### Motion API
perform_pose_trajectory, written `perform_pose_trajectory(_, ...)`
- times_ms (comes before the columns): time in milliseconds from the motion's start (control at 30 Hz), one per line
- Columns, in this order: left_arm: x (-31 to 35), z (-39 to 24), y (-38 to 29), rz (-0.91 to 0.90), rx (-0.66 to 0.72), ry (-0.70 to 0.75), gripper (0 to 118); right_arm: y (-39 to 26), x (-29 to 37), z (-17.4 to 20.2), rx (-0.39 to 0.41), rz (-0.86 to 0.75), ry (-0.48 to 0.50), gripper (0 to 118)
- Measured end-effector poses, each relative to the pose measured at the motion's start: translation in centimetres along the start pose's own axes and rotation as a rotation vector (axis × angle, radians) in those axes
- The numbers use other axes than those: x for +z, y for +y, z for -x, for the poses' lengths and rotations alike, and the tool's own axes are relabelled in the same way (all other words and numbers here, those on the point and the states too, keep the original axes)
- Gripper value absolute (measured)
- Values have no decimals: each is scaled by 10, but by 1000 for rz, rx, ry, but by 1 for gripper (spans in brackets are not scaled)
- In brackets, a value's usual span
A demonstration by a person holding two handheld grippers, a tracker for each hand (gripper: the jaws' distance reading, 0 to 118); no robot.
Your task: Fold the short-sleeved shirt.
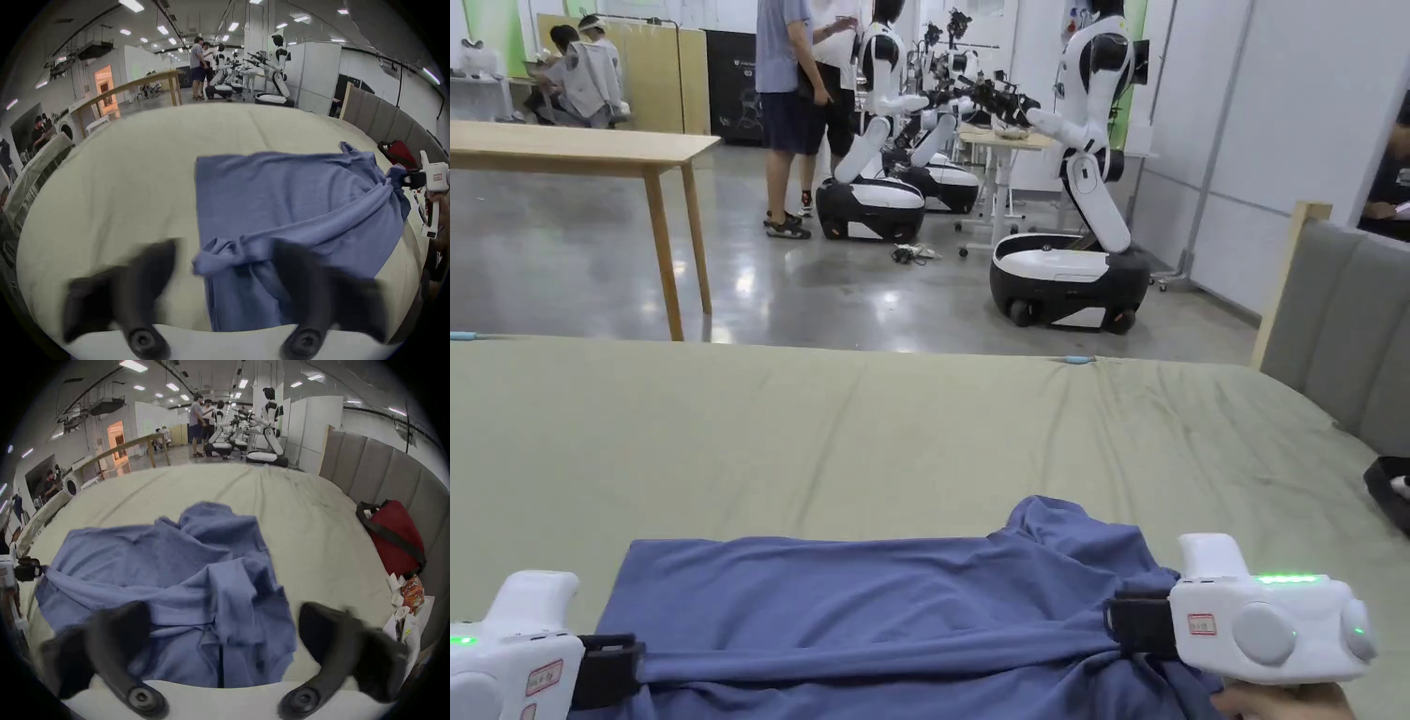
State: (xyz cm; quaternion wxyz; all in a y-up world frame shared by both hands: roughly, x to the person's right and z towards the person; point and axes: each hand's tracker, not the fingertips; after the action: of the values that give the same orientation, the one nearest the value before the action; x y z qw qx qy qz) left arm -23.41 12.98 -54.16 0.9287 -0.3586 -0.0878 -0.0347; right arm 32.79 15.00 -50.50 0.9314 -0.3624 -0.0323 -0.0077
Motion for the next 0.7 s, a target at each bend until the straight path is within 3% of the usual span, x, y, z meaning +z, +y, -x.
perform_pose_trajectory(33,11,1,2,-29,-1,-19,117,2,24,-2,-11,-99,23,115)
perform_pose_trajectory(167,72,2,5,-170,59,-80,117,-17,107,-3,-42,-169,-17,115)
perform_pose_trajectory(300,143,-10,-46,-289,120,-120,117,-75,183,6,-77,-249,17,112)
perform_pose_trajectory(367,177,-24,-75,-302,127,-148,115,-108,215,14,-71,-272,41,92)
perform_pose_trajectory(400,189,-27,-92,-286,129,-154,112,-123,227,20,-62,-266,33,73)
perform_pose_trajectory(467,206,-32,-123,-287,162,-151,88,-149,241,31,-39,-232,-33,3)
perform_pose_trajectory(500,215,-35,-137,-291,172,-152,56,-161,244,34,-38,-213,-58,0)
perform_pose_trajectory(533,224,-40,-151,-291,174,-130,0,-171,249,36,-47,-216,-38,0)
perform_pose_trajectory(600,237,-44,-169,-321,182,-38,0,-184,254,39,-58,-183,17,0)
perform_pose_trajectory(667,244,-43,-176,-234,175,-92,0,-192,257,41,-51,-186,3,0)
perform_pose_trajectory(700,248,-43,-177,-241,181,-77,0,-192,257,42,-12,-159,-12,0)
